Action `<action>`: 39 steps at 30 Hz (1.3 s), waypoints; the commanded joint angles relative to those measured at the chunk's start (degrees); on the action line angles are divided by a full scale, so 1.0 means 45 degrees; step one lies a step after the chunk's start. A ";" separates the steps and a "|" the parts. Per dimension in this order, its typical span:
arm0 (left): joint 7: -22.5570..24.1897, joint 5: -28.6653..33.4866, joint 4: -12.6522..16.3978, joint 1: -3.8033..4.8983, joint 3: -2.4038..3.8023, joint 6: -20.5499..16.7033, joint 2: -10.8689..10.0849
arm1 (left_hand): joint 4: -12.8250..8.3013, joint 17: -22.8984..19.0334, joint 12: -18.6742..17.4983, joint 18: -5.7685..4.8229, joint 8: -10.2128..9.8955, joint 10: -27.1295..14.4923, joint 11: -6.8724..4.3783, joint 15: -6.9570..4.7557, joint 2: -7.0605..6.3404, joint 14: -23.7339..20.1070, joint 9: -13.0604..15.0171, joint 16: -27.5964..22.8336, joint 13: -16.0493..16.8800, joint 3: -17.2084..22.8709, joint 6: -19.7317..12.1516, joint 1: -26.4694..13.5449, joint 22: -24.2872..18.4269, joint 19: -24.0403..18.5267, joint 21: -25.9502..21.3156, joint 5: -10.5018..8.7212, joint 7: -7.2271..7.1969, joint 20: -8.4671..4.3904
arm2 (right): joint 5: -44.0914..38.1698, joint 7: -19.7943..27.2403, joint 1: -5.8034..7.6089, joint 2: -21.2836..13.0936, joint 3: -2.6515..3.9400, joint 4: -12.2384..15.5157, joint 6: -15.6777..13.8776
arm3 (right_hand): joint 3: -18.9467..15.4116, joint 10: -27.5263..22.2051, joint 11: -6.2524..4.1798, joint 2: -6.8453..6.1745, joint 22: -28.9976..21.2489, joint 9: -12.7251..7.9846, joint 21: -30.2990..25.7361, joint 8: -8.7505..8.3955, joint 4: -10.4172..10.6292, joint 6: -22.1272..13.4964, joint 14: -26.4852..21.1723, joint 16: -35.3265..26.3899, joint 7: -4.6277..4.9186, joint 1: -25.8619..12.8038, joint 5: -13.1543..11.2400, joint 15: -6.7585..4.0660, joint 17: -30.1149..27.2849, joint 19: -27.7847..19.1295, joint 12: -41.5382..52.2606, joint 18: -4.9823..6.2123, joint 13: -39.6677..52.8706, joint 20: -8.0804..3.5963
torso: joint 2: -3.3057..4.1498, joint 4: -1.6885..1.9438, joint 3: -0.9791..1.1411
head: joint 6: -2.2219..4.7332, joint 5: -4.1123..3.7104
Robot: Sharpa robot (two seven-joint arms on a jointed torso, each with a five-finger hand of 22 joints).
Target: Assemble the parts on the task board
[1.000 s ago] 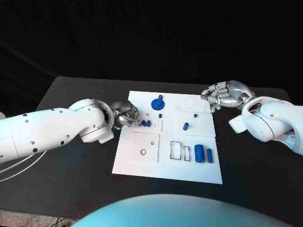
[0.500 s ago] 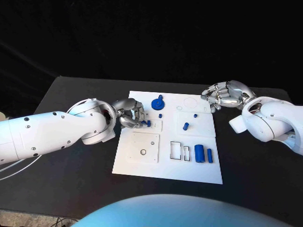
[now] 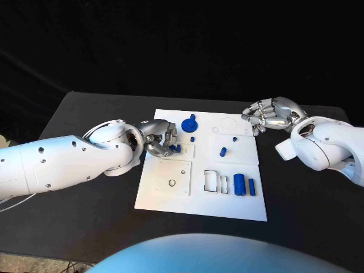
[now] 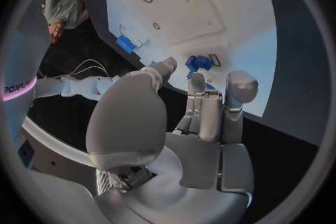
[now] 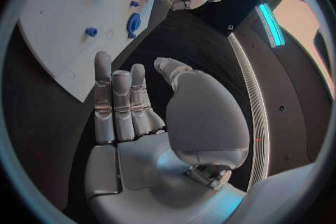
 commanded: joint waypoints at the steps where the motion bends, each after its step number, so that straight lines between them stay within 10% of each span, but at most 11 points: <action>1: -0.0632 -0.0966 -0.0049 -0.0010 -0.0005 0.0488 0.0099 | 0.0104 0.1361 0.0365 -0.0183 -0.0147 0.0415 -0.0009 -0.0049 -0.0010 0.0393 -0.0209 0.0177 0.0456 -0.0099 0.0301 0.0191 0.0301 0.0150 0.0265 0.0005 -0.0052 -0.0026 | -0.0051 0.0062 -0.0013 0.0002 0.0002 -0.0002 0.0119 | 0.0046 0.0031 -0.0068 0.0010 -0.0011 0.0006 -0.0076 0.0068 0.0002 -0.0032 0.0020 0.0036 0.0001 0.0138 0.0045 -0.0037 0.0005 0.0104 -0.0043 0.0167 -0.0016 0.0007 | -0.0003 0.0010 0.0011 | 0.0000 0.0010; 39: -0.1620 -0.0642 -0.0621 -0.0007 -0.0005 0.1407 0.0725 | 0.1408 0.2200 0.1282 -0.0421 -0.0922 0.1700 -0.0122 -0.0145 0.0268 0.0859 -0.1328 0.0848 0.1737 -0.1577 0.1584 -0.0223 0.1673 0.0615 0.1476 0.0002 -0.0188 -0.0117 | -0.0104 0.0077 -0.0038 0.0040 0.0003 -0.0014 0.0109 | 0.0060 0.0037 -0.0069 0.0012 -0.0016 0.0005 -0.0081 0.0071 -0.0002 -0.0029 0.0028 0.0044 0.0001 0.0146 0.0079 -0.0040 0.0006 0.0113 -0.0043 0.0167 -0.0023 0.0005 | 0.0003 0.0004 0.0020 | 0.0000 0.0010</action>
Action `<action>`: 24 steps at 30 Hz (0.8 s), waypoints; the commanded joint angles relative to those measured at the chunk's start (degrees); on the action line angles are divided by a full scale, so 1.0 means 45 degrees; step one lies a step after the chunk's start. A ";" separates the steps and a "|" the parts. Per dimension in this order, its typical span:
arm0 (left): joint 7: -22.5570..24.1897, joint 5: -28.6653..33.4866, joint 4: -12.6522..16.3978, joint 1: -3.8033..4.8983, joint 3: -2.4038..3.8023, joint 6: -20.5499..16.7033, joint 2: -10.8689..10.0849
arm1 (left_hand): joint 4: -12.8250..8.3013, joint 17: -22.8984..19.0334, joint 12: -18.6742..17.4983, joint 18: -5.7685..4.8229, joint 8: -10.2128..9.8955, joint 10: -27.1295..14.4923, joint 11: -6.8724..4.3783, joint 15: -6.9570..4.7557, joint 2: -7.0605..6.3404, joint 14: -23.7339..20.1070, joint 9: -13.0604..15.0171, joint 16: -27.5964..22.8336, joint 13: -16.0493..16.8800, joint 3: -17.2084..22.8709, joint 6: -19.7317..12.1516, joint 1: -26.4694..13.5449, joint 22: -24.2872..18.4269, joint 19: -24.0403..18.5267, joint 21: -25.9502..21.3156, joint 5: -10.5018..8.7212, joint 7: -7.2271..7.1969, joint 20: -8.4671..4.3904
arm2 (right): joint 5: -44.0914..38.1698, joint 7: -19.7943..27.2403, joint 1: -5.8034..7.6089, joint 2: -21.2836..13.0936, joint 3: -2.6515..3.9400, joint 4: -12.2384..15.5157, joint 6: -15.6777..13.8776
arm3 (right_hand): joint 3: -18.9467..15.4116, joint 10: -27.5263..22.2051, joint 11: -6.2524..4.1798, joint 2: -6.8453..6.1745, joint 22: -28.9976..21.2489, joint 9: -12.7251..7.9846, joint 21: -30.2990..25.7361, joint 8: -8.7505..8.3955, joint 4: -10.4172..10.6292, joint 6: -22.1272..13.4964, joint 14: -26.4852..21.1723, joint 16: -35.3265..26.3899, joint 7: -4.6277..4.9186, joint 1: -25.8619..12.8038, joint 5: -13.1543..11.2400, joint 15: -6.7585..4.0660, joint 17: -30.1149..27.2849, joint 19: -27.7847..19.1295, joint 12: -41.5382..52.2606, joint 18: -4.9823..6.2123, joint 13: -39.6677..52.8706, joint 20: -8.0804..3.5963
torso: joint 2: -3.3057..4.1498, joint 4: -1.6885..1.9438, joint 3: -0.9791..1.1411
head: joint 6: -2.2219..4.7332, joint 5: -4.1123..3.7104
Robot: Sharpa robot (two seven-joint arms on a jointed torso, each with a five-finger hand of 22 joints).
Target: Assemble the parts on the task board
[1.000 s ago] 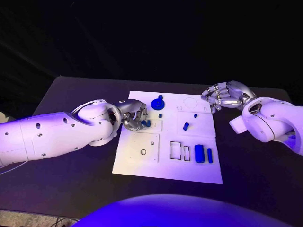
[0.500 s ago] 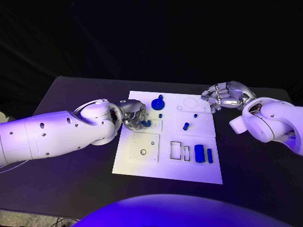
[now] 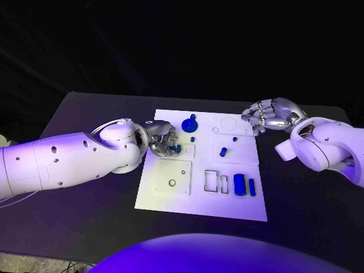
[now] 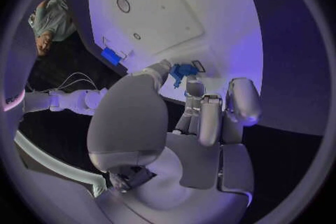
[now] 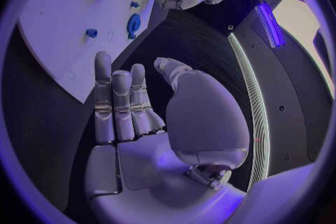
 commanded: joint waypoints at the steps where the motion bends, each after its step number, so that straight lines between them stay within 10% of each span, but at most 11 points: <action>1: -0.0184 0.0254 -0.0023 -0.0022 -0.0024 0.0473 0.0045 | -0.0004 0.2207 0.0038 -0.0232 -0.0070 0.0106 -0.0007 -0.0101 0.0032 0.0818 -0.0053 0.0048 -0.0013 -0.0089 0.0100 -0.0090 0.0012 0.0047 0.0046 0.0003 0.0033 -0.0005 | -0.0086 0.0072 -0.0005 0.0012 0.0004 -0.0004 0.0110 | 0.0060 0.0037 -0.0068 0.0012 -0.0017 0.0005 -0.0081 0.0071 -0.0003 -0.0029 0.0028 0.0044 0.0001 0.0146 0.0080 -0.0040 0.0004 0.0113 -0.0043 0.0167 -0.0013 0.0005 | 0.0011 0.0011 0.0002 | 0.0000 -0.0007; 24: -0.0346 0.0289 -0.0319 -0.0017 -0.0023 0.0605 0.0081 | -0.0110 0.2186 -0.0009 -0.0225 -0.0129 0.0072 -0.0055 -0.0138 0.0429 0.0808 -0.0204 0.0040 -0.0079 -0.0167 0.0214 0.0585 0.0019 0.0012 0.0052 0.0008 -0.0009 -0.0031 | -0.0086 0.0070 -0.0007 0.0011 0.0004 0.0008 0.0118 | 0.0060 0.0037 -0.0068 0.0012 -0.0017 0.0005 -0.0081 0.0071 -0.0003 -0.0029 0.0028 0.0044 0.0001 0.0146 0.0080 -0.0040 0.0004 0.0113 -0.0043 0.0167 -0.0013 0.0005 | -0.0001 0.0008 -0.0001 | 0.0000 -0.0019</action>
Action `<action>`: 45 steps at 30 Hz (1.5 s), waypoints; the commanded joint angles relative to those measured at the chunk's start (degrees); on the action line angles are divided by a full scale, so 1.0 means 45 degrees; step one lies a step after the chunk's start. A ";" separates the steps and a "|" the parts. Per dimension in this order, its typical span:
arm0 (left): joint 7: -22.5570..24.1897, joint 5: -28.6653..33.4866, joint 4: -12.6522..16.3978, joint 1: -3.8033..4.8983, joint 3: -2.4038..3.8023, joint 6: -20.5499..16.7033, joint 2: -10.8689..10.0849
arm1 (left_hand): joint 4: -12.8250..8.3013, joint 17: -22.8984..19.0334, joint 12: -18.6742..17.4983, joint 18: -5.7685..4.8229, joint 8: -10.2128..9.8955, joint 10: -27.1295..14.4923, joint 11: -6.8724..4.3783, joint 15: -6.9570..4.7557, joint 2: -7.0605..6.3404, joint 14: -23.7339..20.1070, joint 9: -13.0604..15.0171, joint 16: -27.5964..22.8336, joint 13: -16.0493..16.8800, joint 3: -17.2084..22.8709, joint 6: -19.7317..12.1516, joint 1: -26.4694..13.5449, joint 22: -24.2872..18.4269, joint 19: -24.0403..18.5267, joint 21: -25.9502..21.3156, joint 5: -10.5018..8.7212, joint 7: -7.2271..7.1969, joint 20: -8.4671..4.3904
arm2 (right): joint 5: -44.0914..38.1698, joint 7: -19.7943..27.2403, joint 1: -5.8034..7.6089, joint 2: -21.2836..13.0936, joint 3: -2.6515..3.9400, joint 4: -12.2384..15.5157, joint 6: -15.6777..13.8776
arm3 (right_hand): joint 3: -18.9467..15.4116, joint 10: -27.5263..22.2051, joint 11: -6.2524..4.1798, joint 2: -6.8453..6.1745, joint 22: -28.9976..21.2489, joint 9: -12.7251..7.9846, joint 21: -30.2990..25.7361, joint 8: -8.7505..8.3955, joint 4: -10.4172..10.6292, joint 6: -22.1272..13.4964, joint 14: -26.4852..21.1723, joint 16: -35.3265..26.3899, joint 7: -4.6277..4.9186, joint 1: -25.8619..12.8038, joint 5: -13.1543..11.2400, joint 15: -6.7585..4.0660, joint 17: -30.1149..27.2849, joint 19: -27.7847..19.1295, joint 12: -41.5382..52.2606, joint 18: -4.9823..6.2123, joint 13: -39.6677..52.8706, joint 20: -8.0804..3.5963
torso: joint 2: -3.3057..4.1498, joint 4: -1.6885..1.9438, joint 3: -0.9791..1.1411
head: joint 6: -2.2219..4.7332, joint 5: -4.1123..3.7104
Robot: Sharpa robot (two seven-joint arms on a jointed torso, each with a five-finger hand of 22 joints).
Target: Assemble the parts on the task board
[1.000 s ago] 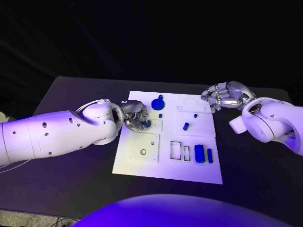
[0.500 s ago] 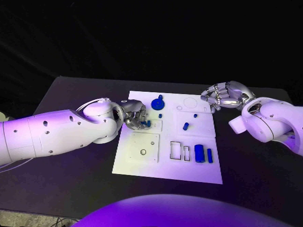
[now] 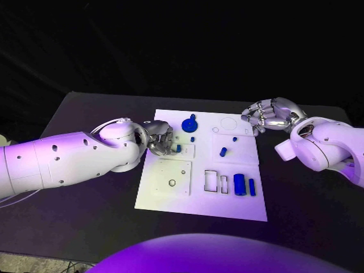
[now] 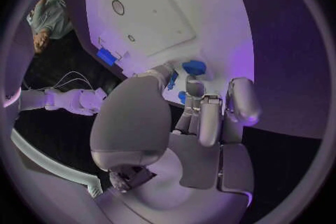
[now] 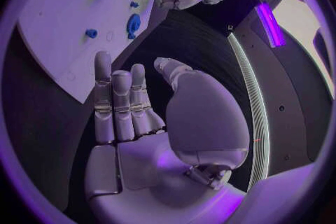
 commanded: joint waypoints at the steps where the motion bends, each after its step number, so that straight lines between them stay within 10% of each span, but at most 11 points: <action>1: -0.0092 0.0049 -0.0043 -0.0022 -0.0018 0.0407 0.0007 | -0.0075 0.2184 -0.0013 -0.0227 -0.0031 0.0017 -0.0007 -0.0093 -0.0068 0.0762 -0.0042 0.0039 -0.0040 -0.0013 0.0073 0.0149 -0.0002 0.0010 0.0051 0.0006 0.0041 -0.0032 | -0.0086 0.0067 -0.0007 0.0001 0.0004 0.0008 0.0120 | 0.0060 0.0037 -0.0069 0.0012 -0.0017 0.0005 -0.0081 0.0071 -0.0002 -0.0029 0.0028 0.0044 0.0001 0.0146 0.0081 -0.0040 0.0004 0.0113 -0.0043 0.0168 -0.0014 0.0005 | 0.0001 0.0002 -0.0007 | 0.0000 -0.0016; 22: 0.0658 0.0281 0.0072 -0.0023 0.0027 -0.0307 -0.0151 | 0.0002 0.2150 -0.0055 -0.0215 -0.0076 -0.0098 0.0037 -0.0059 -0.0270 0.0743 -0.0133 0.0023 -0.0145 -0.0351 -0.0059 0.0226 -0.0056 -0.0047 0.0003 0.0004 0.0082 -0.0008 | -0.0087 0.0065 -0.0009 0.0006 0.0004 0.0000 0.0135 | 0.0096 0.0055 -0.0072 0.0012 -0.0033 0.0003 -0.0099 0.0085 -0.0004 -0.0014 0.0050 0.0069 -0.0002 0.0148 0.0142 -0.0044 0.0005 0.0141 -0.0040 0.0167 -0.0036 -0.0001 | 0.0002 -0.0006 -0.0017 | 0.0000 -0.0010; 37: 0.1511 0.2520 0.0547 0.0159 0.0880 -0.1461 -0.1035 | 0.0041 0.1898 -0.0313 -0.0129 0.0167 -0.0657 0.0086 -0.0015 -0.0090 0.0614 -0.0076 -0.0130 -0.0812 -0.0768 -0.0268 -0.0133 -0.0421 -0.0258 -0.0292 0.0009 0.0129 0.0035 | -0.0087 0.0062 -0.0039 0.0029 0.0004 -0.0031 0.0139 | 0.0096 0.0055 -0.0072 0.0012 -0.0033 0.0003 -0.0099 0.0085 -0.0004 -0.0014 0.0050 0.0069 -0.0002 0.0148 0.0142 -0.0044 0.0005 0.0141 -0.0040 0.0167 -0.0036 -0.0001 | -0.0004 -0.0003 -0.0012 | 0.0000 0.0015; 45: 0.0859 0.3557 0.0369 0.0394 0.1130 0.0154 -0.1494 | 0.0029 0.1621 -0.0558 -0.0037 0.0264 -0.1047 0.0114 0.0012 0.0142 0.0463 -0.0067 -0.0309 -0.1291 -0.0807 -0.0337 -0.0155 -0.0836 -0.0497 -0.0642 0.0029 0.0163 0.0064 | -0.0087 0.0050 -0.0054 0.0055 0.0004 -0.0079 0.0139 | 0.0096 0.0055 -0.0072 0.0012 -0.0033 0.0003 -0.0099 0.0085 -0.0004 -0.0014 0.0050 0.0069 -0.0002 0.0148 0.0142 -0.0044 0.0005 0.0141 -0.0040 0.0167 -0.0036 -0.0001 | -0.0011 0.0023 0.0006 | 0.0000 0.0006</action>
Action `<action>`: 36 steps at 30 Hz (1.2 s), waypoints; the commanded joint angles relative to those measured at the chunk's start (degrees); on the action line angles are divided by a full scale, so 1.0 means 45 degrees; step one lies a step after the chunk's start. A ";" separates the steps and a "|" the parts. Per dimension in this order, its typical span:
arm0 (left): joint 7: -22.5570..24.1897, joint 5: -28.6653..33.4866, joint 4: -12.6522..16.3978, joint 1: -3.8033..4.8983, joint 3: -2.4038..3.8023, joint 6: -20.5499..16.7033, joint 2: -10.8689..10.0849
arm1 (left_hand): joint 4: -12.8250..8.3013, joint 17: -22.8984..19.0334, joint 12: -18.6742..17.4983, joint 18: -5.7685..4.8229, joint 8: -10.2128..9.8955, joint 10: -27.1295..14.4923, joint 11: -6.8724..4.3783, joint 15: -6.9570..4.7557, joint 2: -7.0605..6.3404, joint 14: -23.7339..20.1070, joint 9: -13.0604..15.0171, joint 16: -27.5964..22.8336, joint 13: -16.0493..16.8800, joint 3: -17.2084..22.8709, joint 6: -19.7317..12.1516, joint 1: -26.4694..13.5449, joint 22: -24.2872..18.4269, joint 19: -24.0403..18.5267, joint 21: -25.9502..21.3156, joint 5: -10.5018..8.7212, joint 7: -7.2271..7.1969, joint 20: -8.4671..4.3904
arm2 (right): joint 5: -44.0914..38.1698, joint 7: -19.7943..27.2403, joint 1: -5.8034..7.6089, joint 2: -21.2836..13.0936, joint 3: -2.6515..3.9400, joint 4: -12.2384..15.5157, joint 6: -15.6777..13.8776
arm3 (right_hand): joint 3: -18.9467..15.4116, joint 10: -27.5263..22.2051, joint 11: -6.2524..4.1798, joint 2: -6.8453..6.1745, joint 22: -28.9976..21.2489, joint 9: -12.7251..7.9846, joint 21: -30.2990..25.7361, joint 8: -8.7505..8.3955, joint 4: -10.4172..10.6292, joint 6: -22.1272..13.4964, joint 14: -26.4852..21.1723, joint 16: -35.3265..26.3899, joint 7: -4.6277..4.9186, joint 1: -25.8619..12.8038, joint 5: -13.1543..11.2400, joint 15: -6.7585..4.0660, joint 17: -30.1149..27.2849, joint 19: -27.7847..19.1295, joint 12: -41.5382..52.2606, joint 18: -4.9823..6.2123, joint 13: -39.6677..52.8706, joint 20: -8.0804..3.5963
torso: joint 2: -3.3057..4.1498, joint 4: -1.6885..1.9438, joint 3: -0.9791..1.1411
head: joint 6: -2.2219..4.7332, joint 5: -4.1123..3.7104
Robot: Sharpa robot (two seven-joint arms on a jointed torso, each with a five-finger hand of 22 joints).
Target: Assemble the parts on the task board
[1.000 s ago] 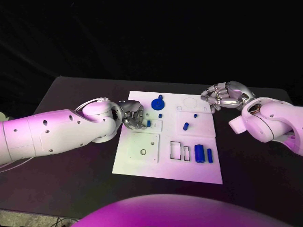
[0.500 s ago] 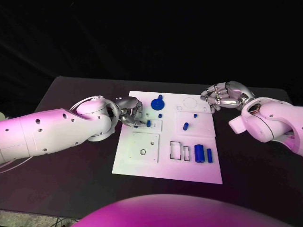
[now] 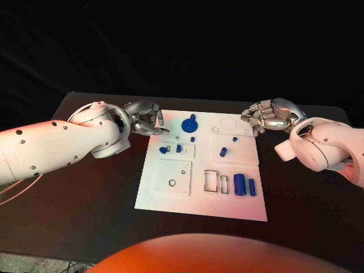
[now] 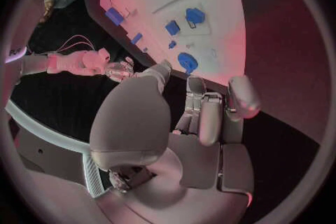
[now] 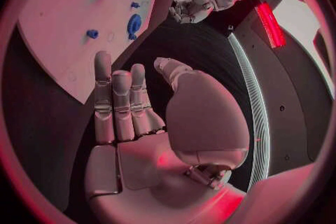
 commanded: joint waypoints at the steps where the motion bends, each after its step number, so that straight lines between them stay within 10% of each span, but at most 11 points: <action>1: -0.0433 0.1077 -0.0180 0.0059 0.0019 0.1513 -0.0011 | 0.0005 0.1603 -0.0095 -0.0031 0.0068 -0.0104 0.0017 0.0014 0.0195 0.0452 0.0009 -0.0065 -0.0120 -0.0031 -0.0082 0.0020 -0.0098 -0.0123 -0.0099 0.0031 0.0003 0.0001 | -0.0083 0.0054 -0.0019 0.0035 0.0003 -0.0030 0.0135 | 0.0097 0.0055 -0.0073 0.0012 -0.0011 0.0002 -0.0021 0.0085 -0.0004 -0.0014 0.0050 0.0070 -0.0002 0.0148 0.0044 -0.0044 0.0004 0.0047 -0.0040 0.0166 -0.0014 0.0000 | -0.0001 0.0015 0.0013 | 0.0000 0.0027; 14: -0.1638 0.1154 -0.0581 0.0041 -0.0162 0.3578 0.0157 | 0.0034 0.1864 -0.0029 -0.0116 -0.0005 0.0516 -0.0051 -0.0049 0.0481 0.0614 -0.0153 0.0096 0.0174 -0.0584 0.0281 -0.0911 0.0255 0.0144 0.0172 -0.0005 -0.0076 -0.0046 | -0.0082 0.0052 -0.0079 0.0048 0.0003 -0.0039 0.0133 | 0.0097 0.0055 -0.0073 0.0012 -0.0011 0.0002 -0.0021 0.0085 -0.0004 -0.0014 0.0050 0.0070 -0.0002 0.0148 0.0044 -0.0044 0.0004 0.0047 -0.0040 0.0166 -0.0014 0.0000 | 0.0007 0.0004 -0.0004 | 0.0000 0.0053; 36: -0.2172 0.2146 -0.1244 0.0024 -0.0228 0.4541 0.0822 | 0.0025 0.2192 0.0050 -0.0239 -0.0505 0.1328 -0.0218 -0.0207 0.1189 0.0807 -0.0464 0.0292 0.0688 -0.1550 0.0913 -0.1437 0.0770 0.0515 0.0592 0.0006 -0.0246 -0.0189 | -0.0081 0.0059 -0.0095 0.0088 0.0004 -0.0055 0.0134 | 0.0097 0.0055 -0.0073 0.0012 -0.0011 0.0002 -0.0021 0.0085 -0.0004 -0.0014 0.0050 0.0070 -0.0002 0.0148 0.0044 -0.0044 0.0004 0.0047 -0.0040 0.0166 -0.0014 0.0000 | -0.0001 -0.0007 0.0005 | 0.0000 0.0102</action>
